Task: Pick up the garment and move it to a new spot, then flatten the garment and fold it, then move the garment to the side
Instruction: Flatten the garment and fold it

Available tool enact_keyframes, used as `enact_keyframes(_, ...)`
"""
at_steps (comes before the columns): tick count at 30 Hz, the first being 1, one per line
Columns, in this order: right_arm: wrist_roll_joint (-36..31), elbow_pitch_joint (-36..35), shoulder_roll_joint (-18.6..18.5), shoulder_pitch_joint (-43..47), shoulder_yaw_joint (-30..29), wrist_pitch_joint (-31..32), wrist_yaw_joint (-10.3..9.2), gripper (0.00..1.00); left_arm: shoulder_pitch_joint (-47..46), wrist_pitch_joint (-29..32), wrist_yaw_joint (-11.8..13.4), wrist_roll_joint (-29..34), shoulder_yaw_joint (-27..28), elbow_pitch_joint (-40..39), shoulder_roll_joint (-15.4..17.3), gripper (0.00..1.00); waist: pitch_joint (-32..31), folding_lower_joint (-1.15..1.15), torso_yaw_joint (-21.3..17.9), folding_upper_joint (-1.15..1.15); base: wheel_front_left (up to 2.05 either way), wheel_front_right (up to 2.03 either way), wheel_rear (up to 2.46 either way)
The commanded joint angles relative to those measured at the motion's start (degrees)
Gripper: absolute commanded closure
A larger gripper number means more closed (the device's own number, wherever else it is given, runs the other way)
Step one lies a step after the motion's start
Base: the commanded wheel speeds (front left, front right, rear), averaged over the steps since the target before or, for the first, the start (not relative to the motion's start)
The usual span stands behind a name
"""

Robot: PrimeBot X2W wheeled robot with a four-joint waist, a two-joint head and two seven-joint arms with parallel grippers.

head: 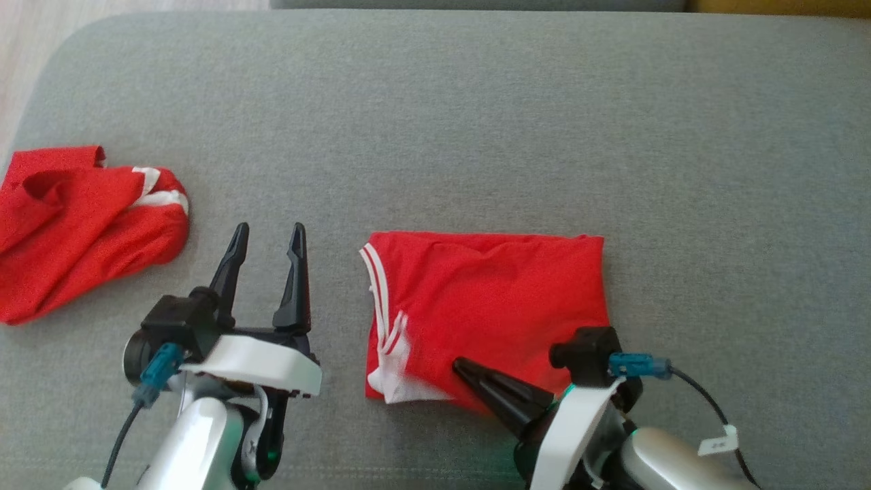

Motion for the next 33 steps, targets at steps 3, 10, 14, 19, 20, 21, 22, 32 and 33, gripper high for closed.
enact_keyframes(3, 1.19, -2.74, -1.23, 0.41, -0.05, -0.71, 0.43, 1.00, -1.42, -0.68, -0.13, 0.31, 2.20, -1.40, 0.95, 0.00, -0.76, 0.00, -0.78, 0.00, 0.00, 0.00, 0.00)
enact_keyframes(10, 0.55, -4.62, -0.58, 2.12, -6.13, -6.91, 0.43, 0.71, -0.51, -0.32, 0.24, 0.43, 1.72, -1.44, 1.37, 0.00, -3.00, 0.00, -1.69, 0.00, 0.00, 0.00, 0.00)
enact_keyframes(14, -2.81, -4.53, 0.74, 3.66, -14.10, -10.93, 0.43, 0.00, 0.31, -0.08, 0.49, 0.43, 1.64, -1.85, 1.77, 0.00, -4.07, 0.00, -2.36, 0.00, 0.00, 0.00, 0.00)
enact_keyframes(19, -12.87, -5.91, 3.78, 6.54, -29.91, -14.74, 0.43, 0.00, 1.66, 0.28, 0.92, 0.61, 1.49, -2.87, 2.53, 0.00, -5.91, 0.00, -3.80, 0.00, 0.00, 0.00, 0.00)
enact_keyframes(20, -14.79, -6.58, 4.51, 7.28, -32.78, -14.82, 0.43, 0.00, 1.95, 0.37, 1.01, 0.65, 1.44, -3.10, 2.66, 0.00, -6.30, 0.00, -4.07, 0.00, 0.00, 0.00, 0.00)
enact_keyframes(21, -16.86, -7.30, 5.09, 8.05, -35.50, -14.66, 0.43, 0.00, 2.22, 0.48, 1.17, 0.94, 1.32, -3.32, 2.95, 0.00, -6.67, 0.00, -4.32, 0.00, 0.00, 0.00, 0.00)
enact_keyframes(22, -18.68, -8.16, 5.69, 8.80, -37.91, -14.38, 0.43, 0.00, 2.52, 0.62, 1.38, 1.13, 1.27, -3.54, 3.17, 0.00, -7.02, 0.00, -4.57, 0.00, 0.00, 0.00, 0.00)
enact_keyframes(32, -26.95, -15.34, 10.17, 17.55, -49.53, -7.83, 0.43, 0.00, 7.79, 1.40, 3.03, 0.47, 2.00, -6.09, 4.83, 0.00, -11.14, 0.00, -5.88, 0.00, 0.00, 0.00, 0.00)
enact_keyframes(33, -27.31, -15.84, 10.42, 18.36, -49.77, -7.22, 0.43, 0.00, 8.40, 1.42, 3.22, 0.38, 2.11, -6.32, 4.98, 0.00, -11.40, 0.00, -5.89, 0.00, 0.00, 0.00, 0.00)
